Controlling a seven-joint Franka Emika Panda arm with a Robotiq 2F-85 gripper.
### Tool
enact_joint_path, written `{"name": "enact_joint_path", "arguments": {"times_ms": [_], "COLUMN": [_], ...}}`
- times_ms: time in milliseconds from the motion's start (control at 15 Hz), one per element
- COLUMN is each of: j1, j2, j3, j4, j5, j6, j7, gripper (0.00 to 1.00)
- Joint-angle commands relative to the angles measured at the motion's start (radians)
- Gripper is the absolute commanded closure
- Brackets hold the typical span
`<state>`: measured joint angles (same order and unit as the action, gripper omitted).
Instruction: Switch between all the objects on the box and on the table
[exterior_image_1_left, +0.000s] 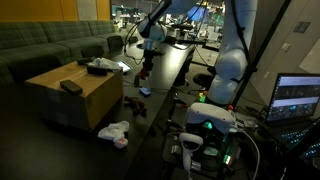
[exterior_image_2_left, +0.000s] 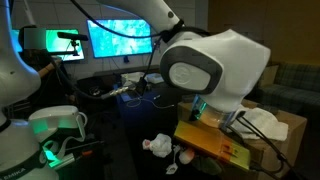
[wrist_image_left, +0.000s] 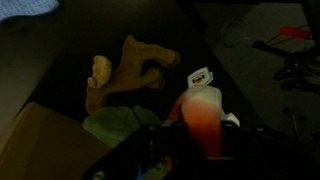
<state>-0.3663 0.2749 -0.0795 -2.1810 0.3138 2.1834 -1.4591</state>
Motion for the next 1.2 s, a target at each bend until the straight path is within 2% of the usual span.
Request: {"name": "enact_joint_path", "arguments": {"times_ms": [0,267,600,867,933,1000,1133], "j1": [0.108,0.179,0.171,0.16,0.16,0.159,0.162], "j2": [0.038,0.155,0.269,0.329,0.342,0.355,0.373], "j3": [0.024,0.1,0.199,0.214,0.211,0.208,0.194], "j4": [-0.101,-0.122,-0.099,-0.089,-0.085,-0.082,-0.076], "j5": [-0.006,0.009,0.003,-0.047,-0.065,-0.085,-0.137], "j6": [0.209,0.43,0.602,0.745,0.78,0.816,0.862], "j7": [0.092,0.21,0.347,0.459,0.491,0.526,0.599], "gripper": [0.9,0.9,0.9,0.88,0.73,0.54,0.42]}}
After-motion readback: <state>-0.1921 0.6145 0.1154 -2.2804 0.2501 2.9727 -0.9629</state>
